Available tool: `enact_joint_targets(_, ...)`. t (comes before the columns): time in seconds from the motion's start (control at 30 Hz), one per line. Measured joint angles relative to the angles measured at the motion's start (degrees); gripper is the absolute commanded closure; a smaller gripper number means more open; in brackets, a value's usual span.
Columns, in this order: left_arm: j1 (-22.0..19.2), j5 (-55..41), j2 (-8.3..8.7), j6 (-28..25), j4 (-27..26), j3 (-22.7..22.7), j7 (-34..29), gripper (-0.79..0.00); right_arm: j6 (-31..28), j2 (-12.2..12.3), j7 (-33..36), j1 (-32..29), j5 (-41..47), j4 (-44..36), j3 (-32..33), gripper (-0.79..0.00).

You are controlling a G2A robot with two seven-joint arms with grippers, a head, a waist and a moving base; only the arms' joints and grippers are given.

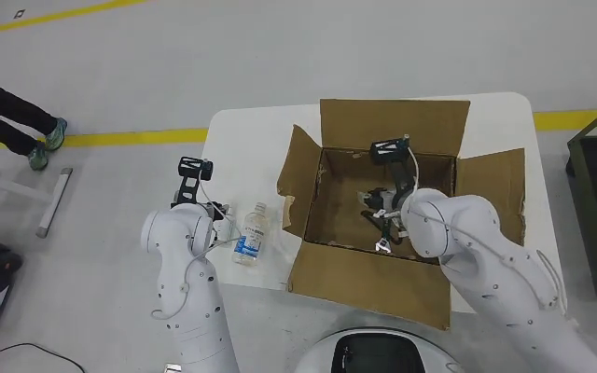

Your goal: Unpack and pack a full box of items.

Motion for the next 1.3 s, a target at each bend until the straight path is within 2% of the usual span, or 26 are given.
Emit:
enact_joint_targets(0.2, 0.0, 0.0, 0.0, 0.0, 0.0, 0.0, 0.0, -0.785, -2.1, -1.0, 2.2, 0.3, 5.0, 3.8, 1.3, -0.785)
enact_joint_targets(0.73, 0.0, 0.0, 0.0, 0.0, 0.0, 0.0, 0.0, -0.785, -0.9, -1.1, 0.4, -1.1, 5.2, 4.5, 0.9, -0.785)
enact_joint_targets(1.07, 0.0, 0.0, 0.0, 0.0, 0.0, 0.0, 0.0, -0.785, 1.3, -4.1, -1.3, 1.8, 2.1, 13.5, -4.7, -0.785)
enact_joint_targets(1.1, 0.0, 0.0, 0.0, 0.0, 0.0, 0.0, 0.0, -0.785, 1.3, -4.5, -1.2, 2.2, 1.8, 14.5, -5.1, -0.674)
enact_joint_targets(1.13, 0.0, 0.0, 0.0, 0.0, 0.0, 0.0, 0.0, -0.785, 1.2, -4.8, -1.1, 2.5, 1.5, 15.1, -5.3, -0.677)
enact_joint_targets(1.17, 0.0, 0.0, 0.0, 0.0, 0.0, 0.0, 0.0, -0.785, 1.0, -5.2, -1.0, 2.8, 1.2, 15.8, -5.4, -0.714)
enact_joint_targets(1.2, 0.0, 0.0, 0.0, 0.0, 0.0, 0.0, 0.0, -0.785, 0.8, -5.6, -0.8, 3.1, 0.7, 16.5, -5.4, -0.785)
enact_joint_targets(1.3, 0.0, 0.0, 0.0, 0.0, 0.0, 0.0, 0.0, -0.785, -0.1, -6.6, 0.1, 3.2, -1.7, 17.9, -5.4, -0.785)
